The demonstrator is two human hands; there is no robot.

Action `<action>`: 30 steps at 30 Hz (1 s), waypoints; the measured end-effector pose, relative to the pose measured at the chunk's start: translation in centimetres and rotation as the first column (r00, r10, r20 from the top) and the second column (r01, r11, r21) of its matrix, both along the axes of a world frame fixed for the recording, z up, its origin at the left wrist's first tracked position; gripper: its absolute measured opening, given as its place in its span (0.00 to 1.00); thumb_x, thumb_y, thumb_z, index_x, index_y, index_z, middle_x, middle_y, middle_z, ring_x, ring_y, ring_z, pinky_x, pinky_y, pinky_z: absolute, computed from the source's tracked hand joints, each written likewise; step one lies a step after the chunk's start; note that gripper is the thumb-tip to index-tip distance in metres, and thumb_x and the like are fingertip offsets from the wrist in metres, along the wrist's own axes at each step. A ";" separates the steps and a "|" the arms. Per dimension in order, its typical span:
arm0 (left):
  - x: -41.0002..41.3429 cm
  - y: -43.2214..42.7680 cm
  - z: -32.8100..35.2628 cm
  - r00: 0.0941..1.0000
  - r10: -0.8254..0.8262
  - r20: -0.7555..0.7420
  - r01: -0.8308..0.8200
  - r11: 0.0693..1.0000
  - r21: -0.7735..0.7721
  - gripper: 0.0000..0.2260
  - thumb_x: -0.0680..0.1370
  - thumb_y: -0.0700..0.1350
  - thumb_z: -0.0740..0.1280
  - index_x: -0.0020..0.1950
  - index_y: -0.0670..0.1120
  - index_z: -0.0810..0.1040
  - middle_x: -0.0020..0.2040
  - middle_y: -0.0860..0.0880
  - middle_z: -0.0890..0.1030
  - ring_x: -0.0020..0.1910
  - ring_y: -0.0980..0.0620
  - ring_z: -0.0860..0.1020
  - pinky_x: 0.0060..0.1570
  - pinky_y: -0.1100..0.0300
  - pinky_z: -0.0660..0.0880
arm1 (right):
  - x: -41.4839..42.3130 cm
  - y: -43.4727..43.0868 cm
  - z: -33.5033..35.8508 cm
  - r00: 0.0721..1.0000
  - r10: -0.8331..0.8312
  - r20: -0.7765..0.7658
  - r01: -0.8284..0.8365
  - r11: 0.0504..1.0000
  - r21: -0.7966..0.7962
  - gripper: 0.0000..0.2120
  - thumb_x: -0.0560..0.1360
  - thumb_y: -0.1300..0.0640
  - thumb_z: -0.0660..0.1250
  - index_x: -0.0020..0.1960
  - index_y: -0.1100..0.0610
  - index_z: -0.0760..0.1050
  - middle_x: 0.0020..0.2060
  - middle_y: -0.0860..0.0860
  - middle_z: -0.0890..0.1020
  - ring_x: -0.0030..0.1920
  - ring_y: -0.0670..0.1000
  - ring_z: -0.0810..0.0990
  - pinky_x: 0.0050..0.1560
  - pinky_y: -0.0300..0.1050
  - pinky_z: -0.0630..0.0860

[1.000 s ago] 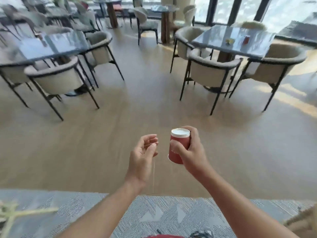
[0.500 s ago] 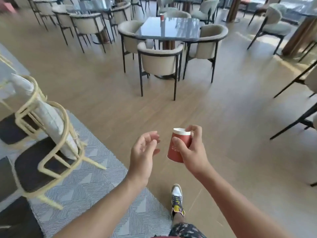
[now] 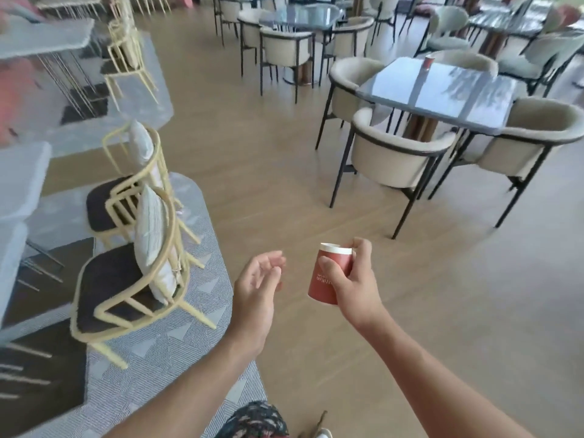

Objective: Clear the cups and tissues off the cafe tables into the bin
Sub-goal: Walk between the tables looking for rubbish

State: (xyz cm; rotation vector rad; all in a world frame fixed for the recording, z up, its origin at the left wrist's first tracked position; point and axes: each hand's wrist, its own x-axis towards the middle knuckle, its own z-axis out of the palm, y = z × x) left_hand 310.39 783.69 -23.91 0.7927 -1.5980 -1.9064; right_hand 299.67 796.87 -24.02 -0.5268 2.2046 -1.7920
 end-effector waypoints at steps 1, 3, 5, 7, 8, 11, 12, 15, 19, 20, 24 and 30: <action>-1.3 -1.1 -0.1 1.000 0.025 0.002 -0.025 1.000 0.007 0.09 0.81 0.37 0.66 0.56 0.49 0.82 0.54 0.49 0.85 0.59 0.49 0.82 0.61 0.42 0.77 | -1.5 -1.1 0.0 1.000 0.019 0.007 -0.019 1.000 -0.001 0.16 0.73 0.45 0.69 0.52 0.43 0.63 0.43 0.45 0.76 0.38 0.39 0.76 0.47 0.50 0.79; -4.1 -3.2 -0.4 0.998 0.066 0.013 -0.066 0.998 0.014 0.11 0.83 0.34 0.63 0.57 0.47 0.82 0.54 0.48 0.85 0.59 0.48 0.82 0.62 0.42 0.77 | -4.6 -3.4 -0.3 0.999 0.043 0.026 -0.043 0.999 -0.004 0.17 0.72 0.45 0.69 0.53 0.44 0.63 0.43 0.46 0.76 0.38 0.39 0.76 0.47 0.52 0.80; -7.0 -5.5 -0.7 0.996 0.091 0.013 -0.091 0.996 0.015 0.12 0.83 0.33 0.63 0.57 0.47 0.81 0.54 0.47 0.85 0.60 0.47 0.82 0.61 0.44 0.77 | -7.7 -6.0 -0.7 0.998 0.062 0.026 -0.062 0.998 -0.008 0.16 0.72 0.45 0.69 0.52 0.42 0.63 0.42 0.45 0.76 0.37 0.38 0.76 0.46 0.51 0.80; -10.1 -8.2 -1.3 0.994 0.112 0.002 -0.112 0.993 0.023 0.12 0.83 0.33 0.63 0.57 0.46 0.81 0.55 0.45 0.84 0.60 0.46 0.82 0.60 0.45 0.78 | -10.8 -8.9 -1.3 0.996 0.084 0.028 -0.084 0.996 -0.012 0.15 0.73 0.45 0.69 0.51 0.39 0.63 0.42 0.45 0.76 0.37 0.39 0.76 0.46 0.51 0.80; -11.9 -9.8 -1.7 0.992 0.123 -0.002 -0.123 0.992 0.026 0.11 0.83 0.33 0.63 0.57 0.46 0.81 0.56 0.45 0.84 0.60 0.46 0.82 0.59 0.46 0.78 | -12.4 -10.5 -1.6 0.995 0.094 0.031 -0.094 0.996 -0.010 0.15 0.72 0.45 0.69 0.50 0.38 0.64 0.42 0.45 0.76 0.38 0.39 0.76 0.46 0.51 0.80; -17.4 -15.1 -2.5 0.989 0.149 -0.007 -0.149 0.988 0.042 0.11 0.83 0.33 0.63 0.58 0.45 0.81 0.57 0.44 0.84 0.60 0.46 0.82 0.58 0.47 0.78 | -17.7 -16.0 -1.9 0.994 0.102 0.047 -0.101 0.995 -0.013 0.16 0.72 0.45 0.69 0.53 0.44 0.64 0.44 0.47 0.77 0.39 0.40 0.77 0.47 0.52 0.81; -19.2 -17.0 -2.6 0.989 0.148 -0.008 -0.147 0.988 0.038 0.11 0.83 0.34 0.63 0.59 0.45 0.81 0.57 0.44 0.84 0.60 0.47 0.82 0.57 0.48 0.78 | -19.5 -18.0 -1.8 0.994 0.096 0.050 -0.096 0.995 -0.013 0.17 0.72 0.45 0.69 0.54 0.45 0.65 0.45 0.48 0.77 0.40 0.40 0.77 0.48 0.53 0.81; -24.3 -22.6 -2.1 0.995 0.104 -0.001 -0.104 0.994 0.016 0.10 0.83 0.34 0.63 0.60 0.44 0.81 0.55 0.44 0.84 0.59 0.48 0.82 0.54 0.54 0.79 | -25.1 -24.4 -0.8 0.995 0.079 0.062 -0.079 0.997 -0.003 0.22 0.72 0.44 0.68 0.60 0.50 0.64 0.48 0.49 0.77 0.44 0.45 0.78 0.52 0.54 0.80; -30.8 -30.0 -0.7 0.995 0.093 -0.027 -0.093 0.996 -0.003 0.11 0.83 0.34 0.63 0.59 0.45 0.81 0.54 0.45 0.84 0.59 0.46 0.82 0.49 0.61 0.79 | -32.0 -32.6 1.1 0.994 0.094 0.048 -0.093 0.996 -0.016 0.27 0.72 0.44 0.68 0.65 0.51 0.63 0.51 0.51 0.77 0.47 0.48 0.79 0.52 0.55 0.81; -32.3 -31.9 -0.3 0.994 0.103 -0.031 -0.103 0.995 -0.004 0.10 0.83 0.34 0.63 0.59 0.45 0.81 0.55 0.44 0.84 0.60 0.46 0.82 0.49 0.61 0.79 | -33.5 -34.5 1.4 0.994 0.099 0.039 -0.098 0.995 -0.022 0.28 0.72 0.44 0.68 0.67 0.51 0.63 0.52 0.50 0.77 0.48 0.48 0.79 0.53 0.55 0.82; -37.8 -39.0 0.5 0.989 0.139 -0.044 -0.140 0.990 -0.025 0.11 0.83 0.34 0.63 0.59 0.47 0.81 0.56 0.44 0.84 0.59 0.48 0.82 0.50 0.60 0.79 | -39.5 -41.1 2.2 0.992 0.120 0.038 -0.118 0.992 -0.045 0.29 0.71 0.44 0.68 0.69 0.48 0.65 0.53 0.47 0.78 0.48 0.45 0.81 0.52 0.50 0.82; -47.7 -49.3 -0.3 0.980 0.196 -0.029 -0.197 0.980 -0.032 0.11 0.83 0.35 0.63 0.60 0.46 0.80 0.58 0.45 0.84 0.60 0.49 0.82 0.55 0.54 0.80 | -50.0 -51.5 0.8 0.985 0.153 0.073 -0.148 0.986 -0.071 0.27 0.69 0.45 0.71 0.67 0.48 0.70 0.52 0.44 0.80 0.45 0.38 0.80 0.48 0.42 0.79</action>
